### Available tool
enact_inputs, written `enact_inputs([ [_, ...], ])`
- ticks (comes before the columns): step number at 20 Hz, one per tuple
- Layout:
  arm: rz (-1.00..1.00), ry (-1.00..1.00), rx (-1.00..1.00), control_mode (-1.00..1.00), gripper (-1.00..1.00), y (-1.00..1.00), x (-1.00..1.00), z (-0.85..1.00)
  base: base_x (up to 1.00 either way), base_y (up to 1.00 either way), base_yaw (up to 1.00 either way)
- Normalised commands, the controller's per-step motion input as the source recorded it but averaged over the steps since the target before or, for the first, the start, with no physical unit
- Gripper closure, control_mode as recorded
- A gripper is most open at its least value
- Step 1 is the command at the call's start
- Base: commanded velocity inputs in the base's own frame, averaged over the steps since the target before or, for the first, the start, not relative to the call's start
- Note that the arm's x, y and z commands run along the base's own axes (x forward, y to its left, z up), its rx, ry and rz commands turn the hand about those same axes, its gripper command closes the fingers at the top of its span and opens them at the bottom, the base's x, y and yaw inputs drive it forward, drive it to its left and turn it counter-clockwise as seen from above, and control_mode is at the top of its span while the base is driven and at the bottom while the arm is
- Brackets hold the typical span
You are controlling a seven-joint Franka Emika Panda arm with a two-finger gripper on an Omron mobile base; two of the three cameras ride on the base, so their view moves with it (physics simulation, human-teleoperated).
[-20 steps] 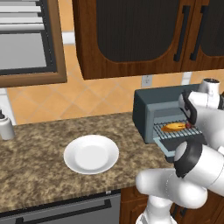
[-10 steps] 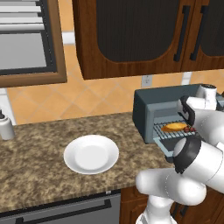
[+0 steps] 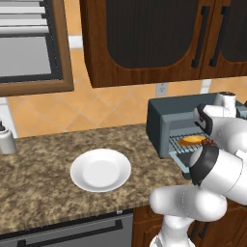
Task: Pick up the kebab skewer and baguette bread, and place them inside the toaster oven. Close the toaster oven door and start by setting the timer.
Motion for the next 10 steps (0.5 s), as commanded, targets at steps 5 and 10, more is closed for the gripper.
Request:
enact_inputs([
  [5, 0.0, 0.01, 0.02, -1.0, 1.0, 0.0, 0.12, 0.01, 0.0, 0.0, 0.0],
  [10, 0.0, 0.0, 0.0, -1.0, 1.0, 0.0, 0.0, 0.0, 0.0, 0.0, 0.0],
])
